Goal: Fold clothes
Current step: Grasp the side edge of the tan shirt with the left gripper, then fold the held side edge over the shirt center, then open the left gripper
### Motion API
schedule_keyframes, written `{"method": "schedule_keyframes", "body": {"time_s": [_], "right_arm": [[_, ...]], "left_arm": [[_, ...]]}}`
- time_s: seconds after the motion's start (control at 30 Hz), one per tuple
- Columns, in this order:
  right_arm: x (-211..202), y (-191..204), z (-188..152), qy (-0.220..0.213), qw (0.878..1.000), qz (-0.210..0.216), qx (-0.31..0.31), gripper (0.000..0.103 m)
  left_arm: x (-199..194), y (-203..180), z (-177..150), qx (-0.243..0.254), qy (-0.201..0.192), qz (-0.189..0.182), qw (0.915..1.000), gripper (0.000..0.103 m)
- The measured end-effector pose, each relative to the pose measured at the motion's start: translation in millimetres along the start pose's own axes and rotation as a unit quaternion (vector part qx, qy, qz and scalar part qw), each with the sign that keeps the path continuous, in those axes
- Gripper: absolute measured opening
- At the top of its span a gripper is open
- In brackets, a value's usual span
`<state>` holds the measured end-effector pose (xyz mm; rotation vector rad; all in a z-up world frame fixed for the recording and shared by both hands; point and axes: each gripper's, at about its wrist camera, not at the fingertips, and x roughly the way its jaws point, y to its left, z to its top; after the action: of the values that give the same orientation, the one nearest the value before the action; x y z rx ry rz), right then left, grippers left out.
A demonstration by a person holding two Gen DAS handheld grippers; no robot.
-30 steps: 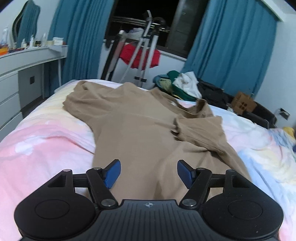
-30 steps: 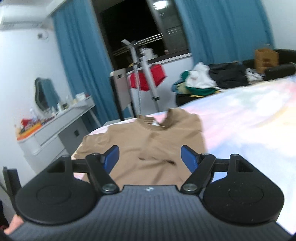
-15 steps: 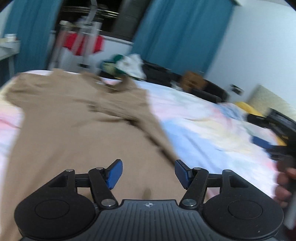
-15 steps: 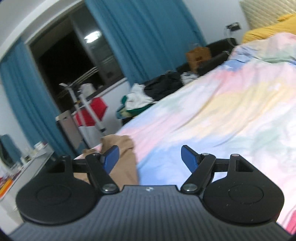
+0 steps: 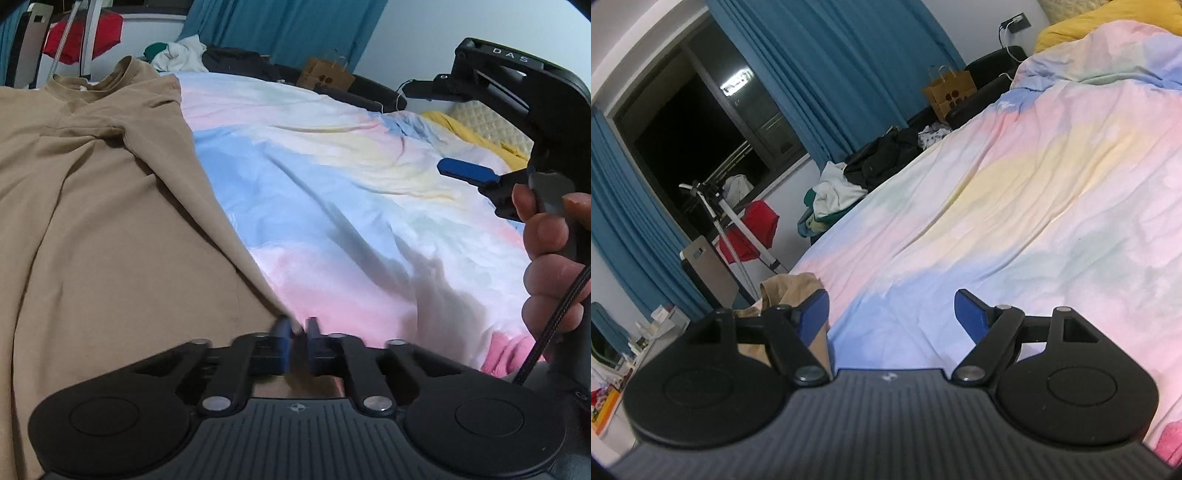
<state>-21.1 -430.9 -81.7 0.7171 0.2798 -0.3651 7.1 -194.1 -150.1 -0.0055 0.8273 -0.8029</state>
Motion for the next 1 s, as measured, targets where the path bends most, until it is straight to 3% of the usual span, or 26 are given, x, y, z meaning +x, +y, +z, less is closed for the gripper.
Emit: {"method": "schedule_keyframes", "body": {"time_s": [0.1,0.17,0.3,0.47,0.6,0.7,0.77,0.83,0.9,1.0], "right_arm": [[-1,0,0,0.006,1.0,0.002,0.005,0.077],[-2,0,-1,0.009,1.0,0.003,0.008,0.077],[0,3,-2,0.016,1.0,0.002,0.005,0.077],[7,13,-6,0.041,0.999,0.003,-0.013,0.077],[18,29,-17,0.101,0.993,0.041,-0.048,0.077],[28,48,-33,0.168,0.977,0.095,-0.089,0.076],[29,64,-44,0.2,0.963,0.137,-0.12,0.072],[28,78,-55,0.228,0.947,0.174,-0.146,0.067],[25,94,-67,0.255,0.929,0.205,-0.173,0.054],[15,122,-88,0.287,0.896,0.247,-0.231,0.046]], "left_arm": [[-22,16,11,-0.057,0.007,-0.03,0.9979,0.0],[-45,37,23,-0.114,0.006,-0.062,0.9915,0.0],[-88,85,40,-0.194,0.018,-0.082,0.9773,0.0],[-112,149,32,-0.23,0.029,-0.009,0.9727,0.0],[-94,186,7,-0.278,0.047,0.001,0.9593,0.001],[-87,186,1,-0.28,0.047,-0.013,0.9588,0.001],[-90,179,5,-0.256,0.031,-0.015,0.9662,0.002],[-95,175,9,-0.24,0.014,-0.013,0.9706,0.012],[-100,180,13,-0.247,0.001,-0.008,0.9689,0.022],[-108,186,18,-0.258,-0.018,0.001,0.9659,0.028]]}}
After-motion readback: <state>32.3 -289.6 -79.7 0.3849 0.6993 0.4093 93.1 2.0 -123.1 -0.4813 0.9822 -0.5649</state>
